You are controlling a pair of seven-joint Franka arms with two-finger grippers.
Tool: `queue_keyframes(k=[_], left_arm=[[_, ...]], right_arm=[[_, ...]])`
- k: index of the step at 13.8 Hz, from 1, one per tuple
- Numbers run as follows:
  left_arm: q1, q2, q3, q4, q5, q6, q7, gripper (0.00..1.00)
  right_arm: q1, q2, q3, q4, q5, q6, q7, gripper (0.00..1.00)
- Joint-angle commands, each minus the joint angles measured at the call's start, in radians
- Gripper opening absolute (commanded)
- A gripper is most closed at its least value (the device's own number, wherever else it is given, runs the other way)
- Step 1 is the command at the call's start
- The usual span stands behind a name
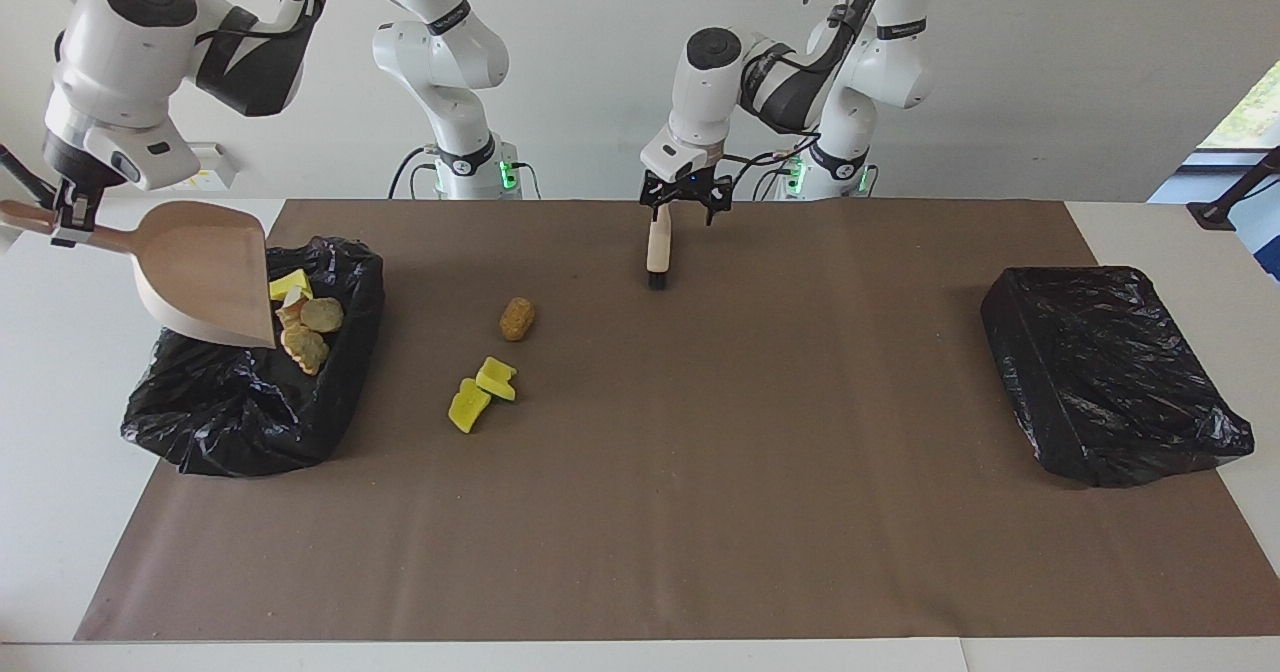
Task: Sweep and dump trash in bin
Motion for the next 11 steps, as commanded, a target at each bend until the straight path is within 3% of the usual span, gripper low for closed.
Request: queue_keyframes(k=[1,4,7,11], left_arm=[[0.165,0.019,-0.009,0.167,0.049,-0.108,0.195,1.0],[0.322,0.062,-0.009,0.397,0.065,-0.251,0.398,1.0],[0.445,0.12,-0.009,0.604,0.082,-0.344,0.503,1.0],[0.532,0.122,0.0,0.753,0.075,-0.524,0.582,1.0]], right_arm=[[-0.012,-0.098,-0.001,-0.012,0.012,-0.058,0.068,0.0],[-0.002,-0.134,0.003,-0.012,0.169,-0.16,0.226,0.0],[0.014,-0.137,0.066,-0.022,0.243,-0.195,0.47,0.0],[0.021,-0.123,0.17,-0.041,0.323,-0.237,0.853,0.0]])
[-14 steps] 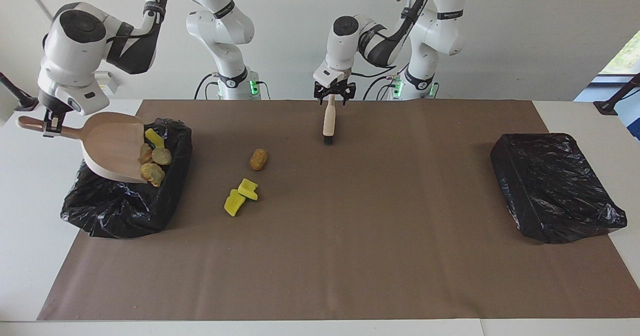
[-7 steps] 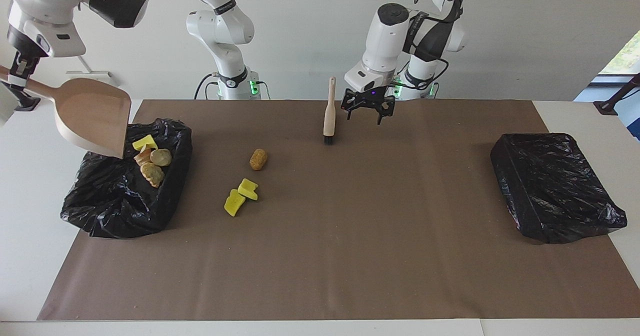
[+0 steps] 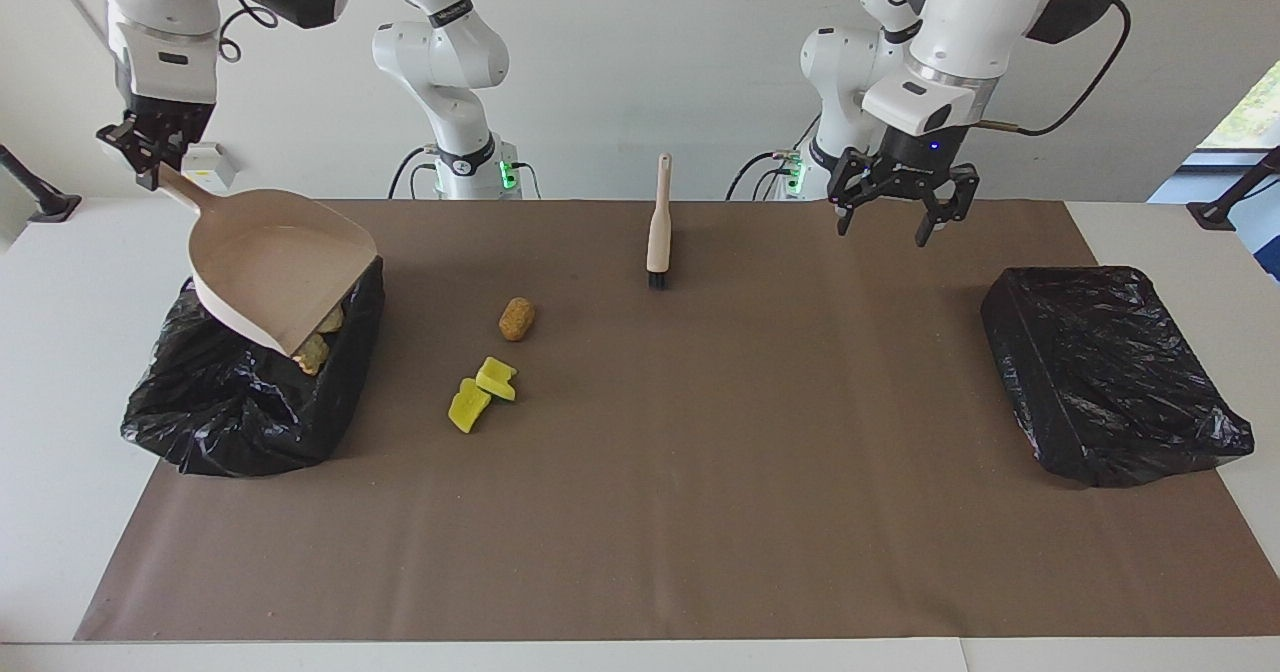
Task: Sweep and dump trash in bin
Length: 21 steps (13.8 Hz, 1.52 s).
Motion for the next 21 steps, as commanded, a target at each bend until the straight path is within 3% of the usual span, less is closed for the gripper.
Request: queue_keyframes(k=[1,6,10,13,21], left_arm=[[0.029,0.031,-0.008,0.132,0.017,-0.137,0.053,1.0],[0.078,0.033,-0.008,0.176,0.016,-0.197,0.07,1.0],[0.147,0.034,-0.008,0.181,0.019,-0.25,0.142,1.0],[0.183,0.033,-0.007,0.187,0.018,-0.243,0.171,1.0],[0.231,0.018,-0.008,0.172,0.021,-0.234,0.21,1.0]], right_arm=[[-0.006,0.011,0.039,-0.018,0.061,-0.006,0.206,0.0],[0.141,0.092,0.044,-0.018,0.145,-0.023,0.614,0.0],[0.251,0.213,0.045,0.007,0.222,0.002,0.956,0.0],[0.35,0.314,0.045,0.018,0.289,0.089,1.226,0.0],[0.609,0.587,0.045,0.252,0.57,0.166,1.774,0.0]])
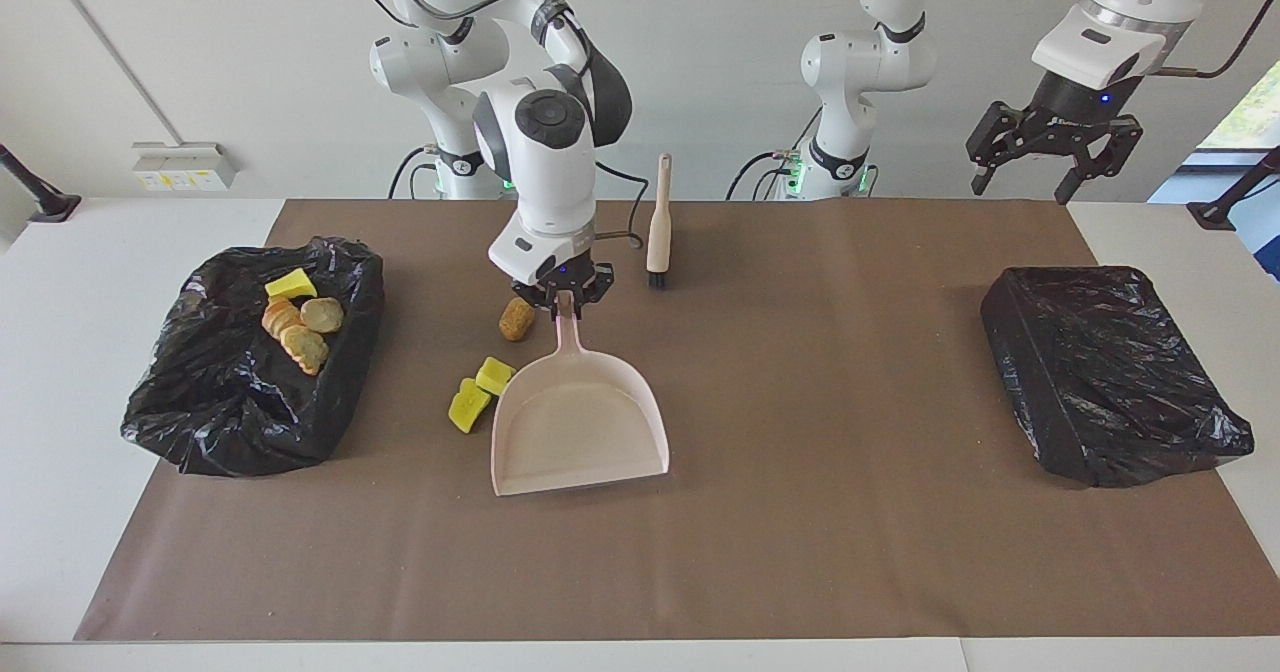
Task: Sweep and dump trash in bin
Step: 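Bring the empty dustpan back beside the sponge pieces with the right gripper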
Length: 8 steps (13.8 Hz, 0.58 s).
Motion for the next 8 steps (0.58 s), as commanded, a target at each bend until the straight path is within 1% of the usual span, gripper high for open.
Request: queue_keyframes(k=[1,2,3,5,6,7,8], left_arm=[[0.017,0.004,-0.012,0.021,0.017,-0.024,0.009,1.0],[0.014,0.003,-0.012,0.019,0.017,-0.04,0.007,1.0],[0.017,0.001,-0.012,0.019,0.017,-0.044,0.006,1.0],[0.018,-0.006,-0.012,0.007,0.015,-0.051,0.003,1.0],[0.018,-0.008,-0.012,0.007,0.015,-0.051,0.001,1.0],[0.018,-0.008,-0.012,0.005,0.015,-0.054,0.0,1.0],[0.014,-0.009,-0.012,0.004,0.015,-0.054,0.0,1.0]], right_arm=[[0.068,0.124,-0.004,0.129,0.074,0.029,0.169,0.0],[0.107,0.172,-0.004,0.163,0.07,0.048,0.223,0.0],[0.119,0.201,-0.004,0.166,0.065,0.071,0.23,0.0],[0.119,0.207,-0.004,0.157,0.052,0.117,0.228,0.0],[0.122,0.207,-0.004,0.152,0.053,0.108,0.228,0.04],[0.124,0.206,-0.004,0.146,0.051,0.106,0.228,0.29],[0.122,0.206,-0.004,0.146,0.053,0.097,0.224,0.81]])
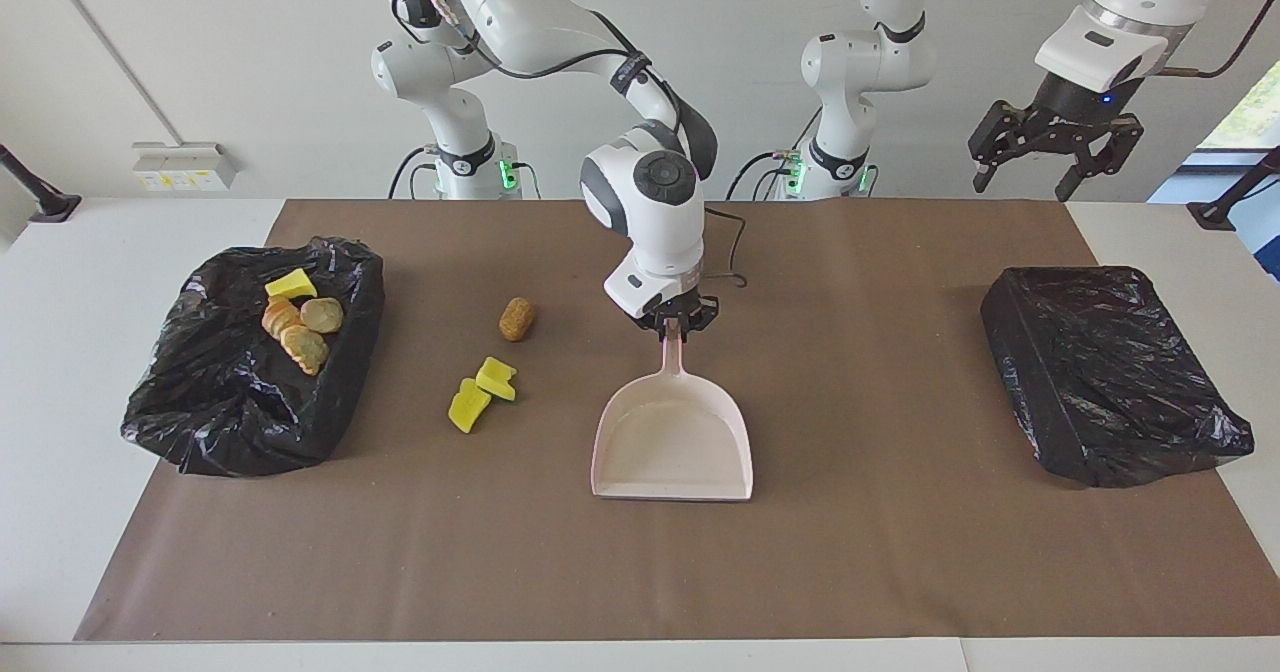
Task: Sweep and dump trash in bin
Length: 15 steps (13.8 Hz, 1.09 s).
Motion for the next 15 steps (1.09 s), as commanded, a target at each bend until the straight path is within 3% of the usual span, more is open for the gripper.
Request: queue_keyframes(k=[1,5,9,13,15], left_arm=[[0.005,-0.008,-0.011,0.004,0.015,-0.021,0.0,1.0],[-0.002,-0.005,-0.02,0.005,0.006,0.005,-0.001,1.0],[-0.036,0.011,-0.026,0.013,0.009,0.066,0.0,1.0],[-0.139,0.067,-0.026,0.013,0.013,0.143,-0.017,1.0],[-0.221,0.121,-0.026,0.011,0.018,0.2,-0.087,1.0]], right_arm=[[-0.014,-0.005,0.002,0.021,0.007,-0.04,0.003,1.0],[-0.012,-0.088,0.002,0.007,0.022,-0.158,0.003,1.0],[-0.012,-0.235,0.002,-0.107,0.029,-0.278,0.002,1.0],[0.032,-0.398,0.008,-0.279,0.096,-0.278,0.02,1.0],[0.094,-0.497,0.008,-0.446,0.154,-0.199,0.037,1.0]])
